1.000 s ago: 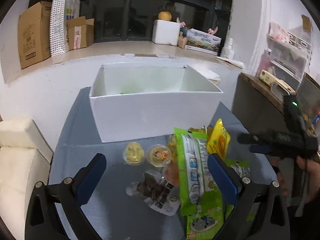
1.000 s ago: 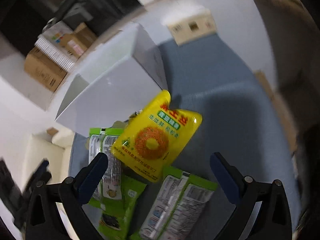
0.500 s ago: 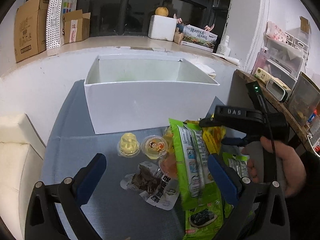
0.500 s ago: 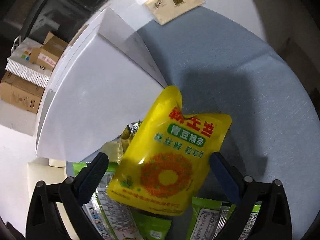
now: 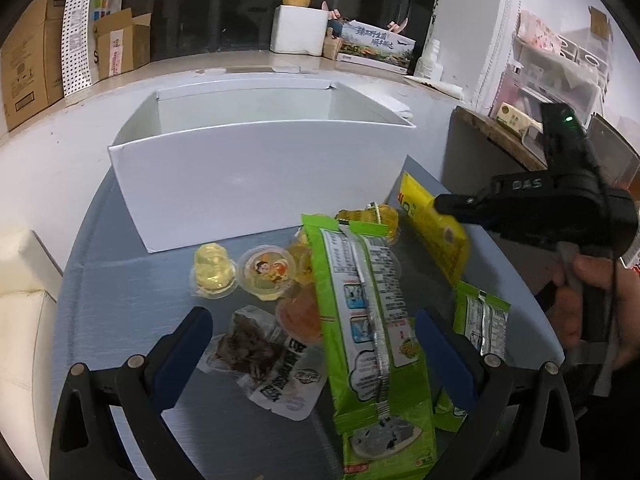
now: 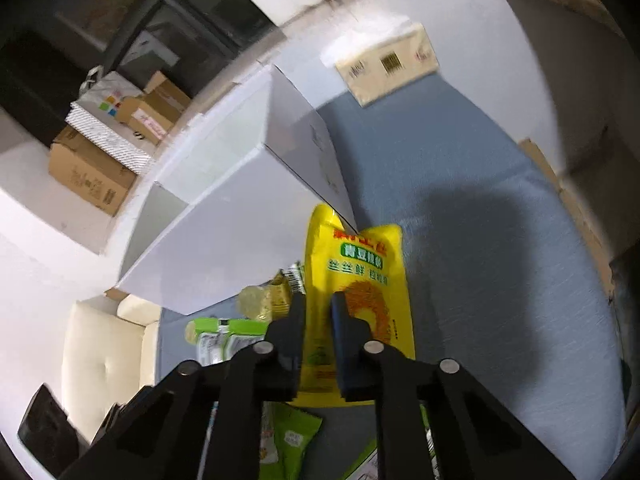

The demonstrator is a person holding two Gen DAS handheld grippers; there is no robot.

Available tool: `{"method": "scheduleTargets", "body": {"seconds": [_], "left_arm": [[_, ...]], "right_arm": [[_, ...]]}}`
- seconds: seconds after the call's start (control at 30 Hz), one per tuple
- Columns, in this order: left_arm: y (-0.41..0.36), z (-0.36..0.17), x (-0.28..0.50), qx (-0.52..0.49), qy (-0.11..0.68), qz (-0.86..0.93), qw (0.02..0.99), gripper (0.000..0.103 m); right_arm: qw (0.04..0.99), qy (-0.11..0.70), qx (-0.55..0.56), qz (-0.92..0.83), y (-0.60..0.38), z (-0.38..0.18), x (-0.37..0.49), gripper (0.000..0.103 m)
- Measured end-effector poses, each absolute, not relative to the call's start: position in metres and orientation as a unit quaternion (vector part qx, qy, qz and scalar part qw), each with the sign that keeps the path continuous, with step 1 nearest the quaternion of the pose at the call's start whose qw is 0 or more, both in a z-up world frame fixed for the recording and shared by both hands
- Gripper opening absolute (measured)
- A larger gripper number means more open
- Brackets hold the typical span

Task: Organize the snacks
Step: 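Grasp the yellow sunflower pouch with the right tool while the left grasps a long snack bag, then lower the long bag and yellow pouch into the white box, opening both tools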

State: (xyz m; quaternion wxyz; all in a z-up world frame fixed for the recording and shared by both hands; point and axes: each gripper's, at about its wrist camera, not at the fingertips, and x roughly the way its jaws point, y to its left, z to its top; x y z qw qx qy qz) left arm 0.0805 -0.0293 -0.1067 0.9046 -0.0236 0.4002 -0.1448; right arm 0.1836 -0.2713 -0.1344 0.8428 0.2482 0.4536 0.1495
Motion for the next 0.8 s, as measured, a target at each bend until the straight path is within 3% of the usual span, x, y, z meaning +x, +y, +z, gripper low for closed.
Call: {"method": "scheduleTargets", "body": {"seconds": [0.13, 0.5, 0.6, 0.8], "left_arm": [[-0.038, -0.108, 0.087, -0.025, 0.407, -0.153, 0.900, 0.103], [-0.081, -0.147, 0.129, 0.010, 0.466, -0.111, 0.878, 0.103], [-0.084, -0.143, 0.132, 0.011, 0.454, -0.100, 0.885, 0.061], [-0.069, -0.122, 0.127, -0.024, 0.434, -0.125, 0.892, 0.059]], "right_arm": [[0.846, 0.435, 0.256, 0.171, -0.279, -0.126, 0.170, 0.000], [0.852, 0.419, 0.264, 0.169, -0.289, -0.129, 0.172, 0.000], [0.853, 0.411, 0.270, 0.174, -0.294, -0.125, 0.170, 0.000], [0.861, 0.391, 0.263, 0.189, -0.295, -0.108, 0.163, 0.000]]}}
